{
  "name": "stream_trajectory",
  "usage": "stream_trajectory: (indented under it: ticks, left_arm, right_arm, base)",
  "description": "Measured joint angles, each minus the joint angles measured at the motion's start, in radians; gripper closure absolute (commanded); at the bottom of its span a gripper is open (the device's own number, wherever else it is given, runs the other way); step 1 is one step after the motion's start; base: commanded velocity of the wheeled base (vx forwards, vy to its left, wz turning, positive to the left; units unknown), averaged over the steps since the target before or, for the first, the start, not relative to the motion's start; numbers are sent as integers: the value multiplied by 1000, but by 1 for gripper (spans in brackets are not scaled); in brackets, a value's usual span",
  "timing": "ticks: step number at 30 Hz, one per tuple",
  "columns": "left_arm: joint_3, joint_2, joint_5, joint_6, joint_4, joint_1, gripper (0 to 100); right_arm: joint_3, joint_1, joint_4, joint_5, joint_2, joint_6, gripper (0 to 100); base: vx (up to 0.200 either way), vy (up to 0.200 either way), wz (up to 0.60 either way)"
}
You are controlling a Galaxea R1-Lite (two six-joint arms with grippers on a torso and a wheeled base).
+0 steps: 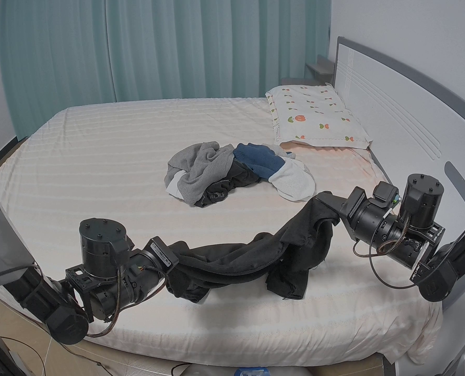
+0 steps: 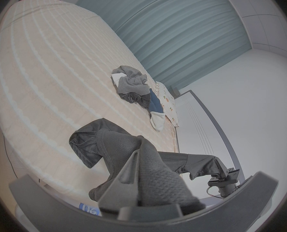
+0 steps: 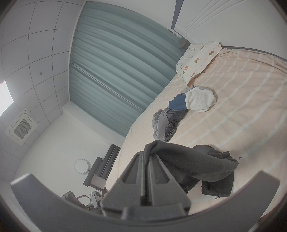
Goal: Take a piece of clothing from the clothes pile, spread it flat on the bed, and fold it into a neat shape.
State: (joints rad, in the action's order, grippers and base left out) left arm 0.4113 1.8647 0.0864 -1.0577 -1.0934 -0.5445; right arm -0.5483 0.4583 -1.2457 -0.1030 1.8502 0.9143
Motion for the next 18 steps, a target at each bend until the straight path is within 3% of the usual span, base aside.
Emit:
stream_trajectory:
  ticks: [4,10,18]
  left_arm:
    - [1,3,0,-3,0,0,100]
    - [1,1,-1,-5,0,0,100]
    - [1,1,0,-5,0,-1,100]
  right_arm:
    - [3,2,0,0,-3,0,100]
    - [6,5,0,2,-6,0,100]
    - [7,8,0,2,-8,0,100]
  base:
    - [0,0,0]
    - [-200,0,0]
    - [0,0,0]
